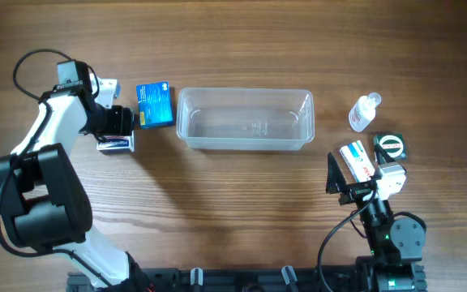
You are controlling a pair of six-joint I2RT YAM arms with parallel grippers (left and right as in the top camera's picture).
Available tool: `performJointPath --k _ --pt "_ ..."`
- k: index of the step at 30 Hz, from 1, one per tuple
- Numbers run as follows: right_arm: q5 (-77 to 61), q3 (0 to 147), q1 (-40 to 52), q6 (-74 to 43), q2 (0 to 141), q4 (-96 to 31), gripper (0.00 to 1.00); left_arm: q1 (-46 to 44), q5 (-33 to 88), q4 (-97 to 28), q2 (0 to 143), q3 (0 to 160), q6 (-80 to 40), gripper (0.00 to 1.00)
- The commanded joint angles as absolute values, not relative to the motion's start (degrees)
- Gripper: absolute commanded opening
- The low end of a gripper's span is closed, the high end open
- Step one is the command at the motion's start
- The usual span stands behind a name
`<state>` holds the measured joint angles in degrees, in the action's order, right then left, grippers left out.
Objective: Pack container
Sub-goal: 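Close the left gripper on the white Hansaplast box, then lift the Hansaplast box and carry it over the clear container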
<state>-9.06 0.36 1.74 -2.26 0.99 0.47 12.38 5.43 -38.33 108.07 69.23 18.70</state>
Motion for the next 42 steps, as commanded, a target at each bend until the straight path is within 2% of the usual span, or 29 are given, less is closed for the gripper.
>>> performJointPath --k 1,9,11,12,20,29,32,42 --pt "-10.4 0.3 2.0 -2.6 0.4 0.8 1.00 12.3 5.3 -38.1 108.7 68.5 18.4 0.88" --pt "-10.4 0.3 2.0 -2.6 0.4 0.8 1.00 12.3 5.3 -38.1 108.7 68.5 18.4 0.90" --pt "-10.4 0.3 2.0 -2.6 0.4 0.8 1.00 12.3 5.3 -38.1 108.7 68.5 18.4 0.98" --pt "-10.4 0.3 2.0 -2.6 0.4 0.8 1.00 12.3 5.3 -38.1 108.7 68.4 18.4 0.99" --pt "-10.4 0.3 2.0 -2.6 0.4 0.8 1.00 12.3 1.7 -37.9 110.0 68.4 18.4 0.99" --pt "-10.4 0.3 2.0 -2.6 0.4 0.8 1.00 12.3 1.7 -37.5 110.0 68.5 18.4 0.85" --pt "-10.4 0.3 2.0 -2.6 0.4 0.8 1.00 12.3 2.0 -37.0 110.0 68.5 18.0 0.70" --pt "-10.4 0.3 2.0 -2.6 0.4 0.8 0.99 12.3 1.8 -37.2 108.8 69.2 17.2 0.74"
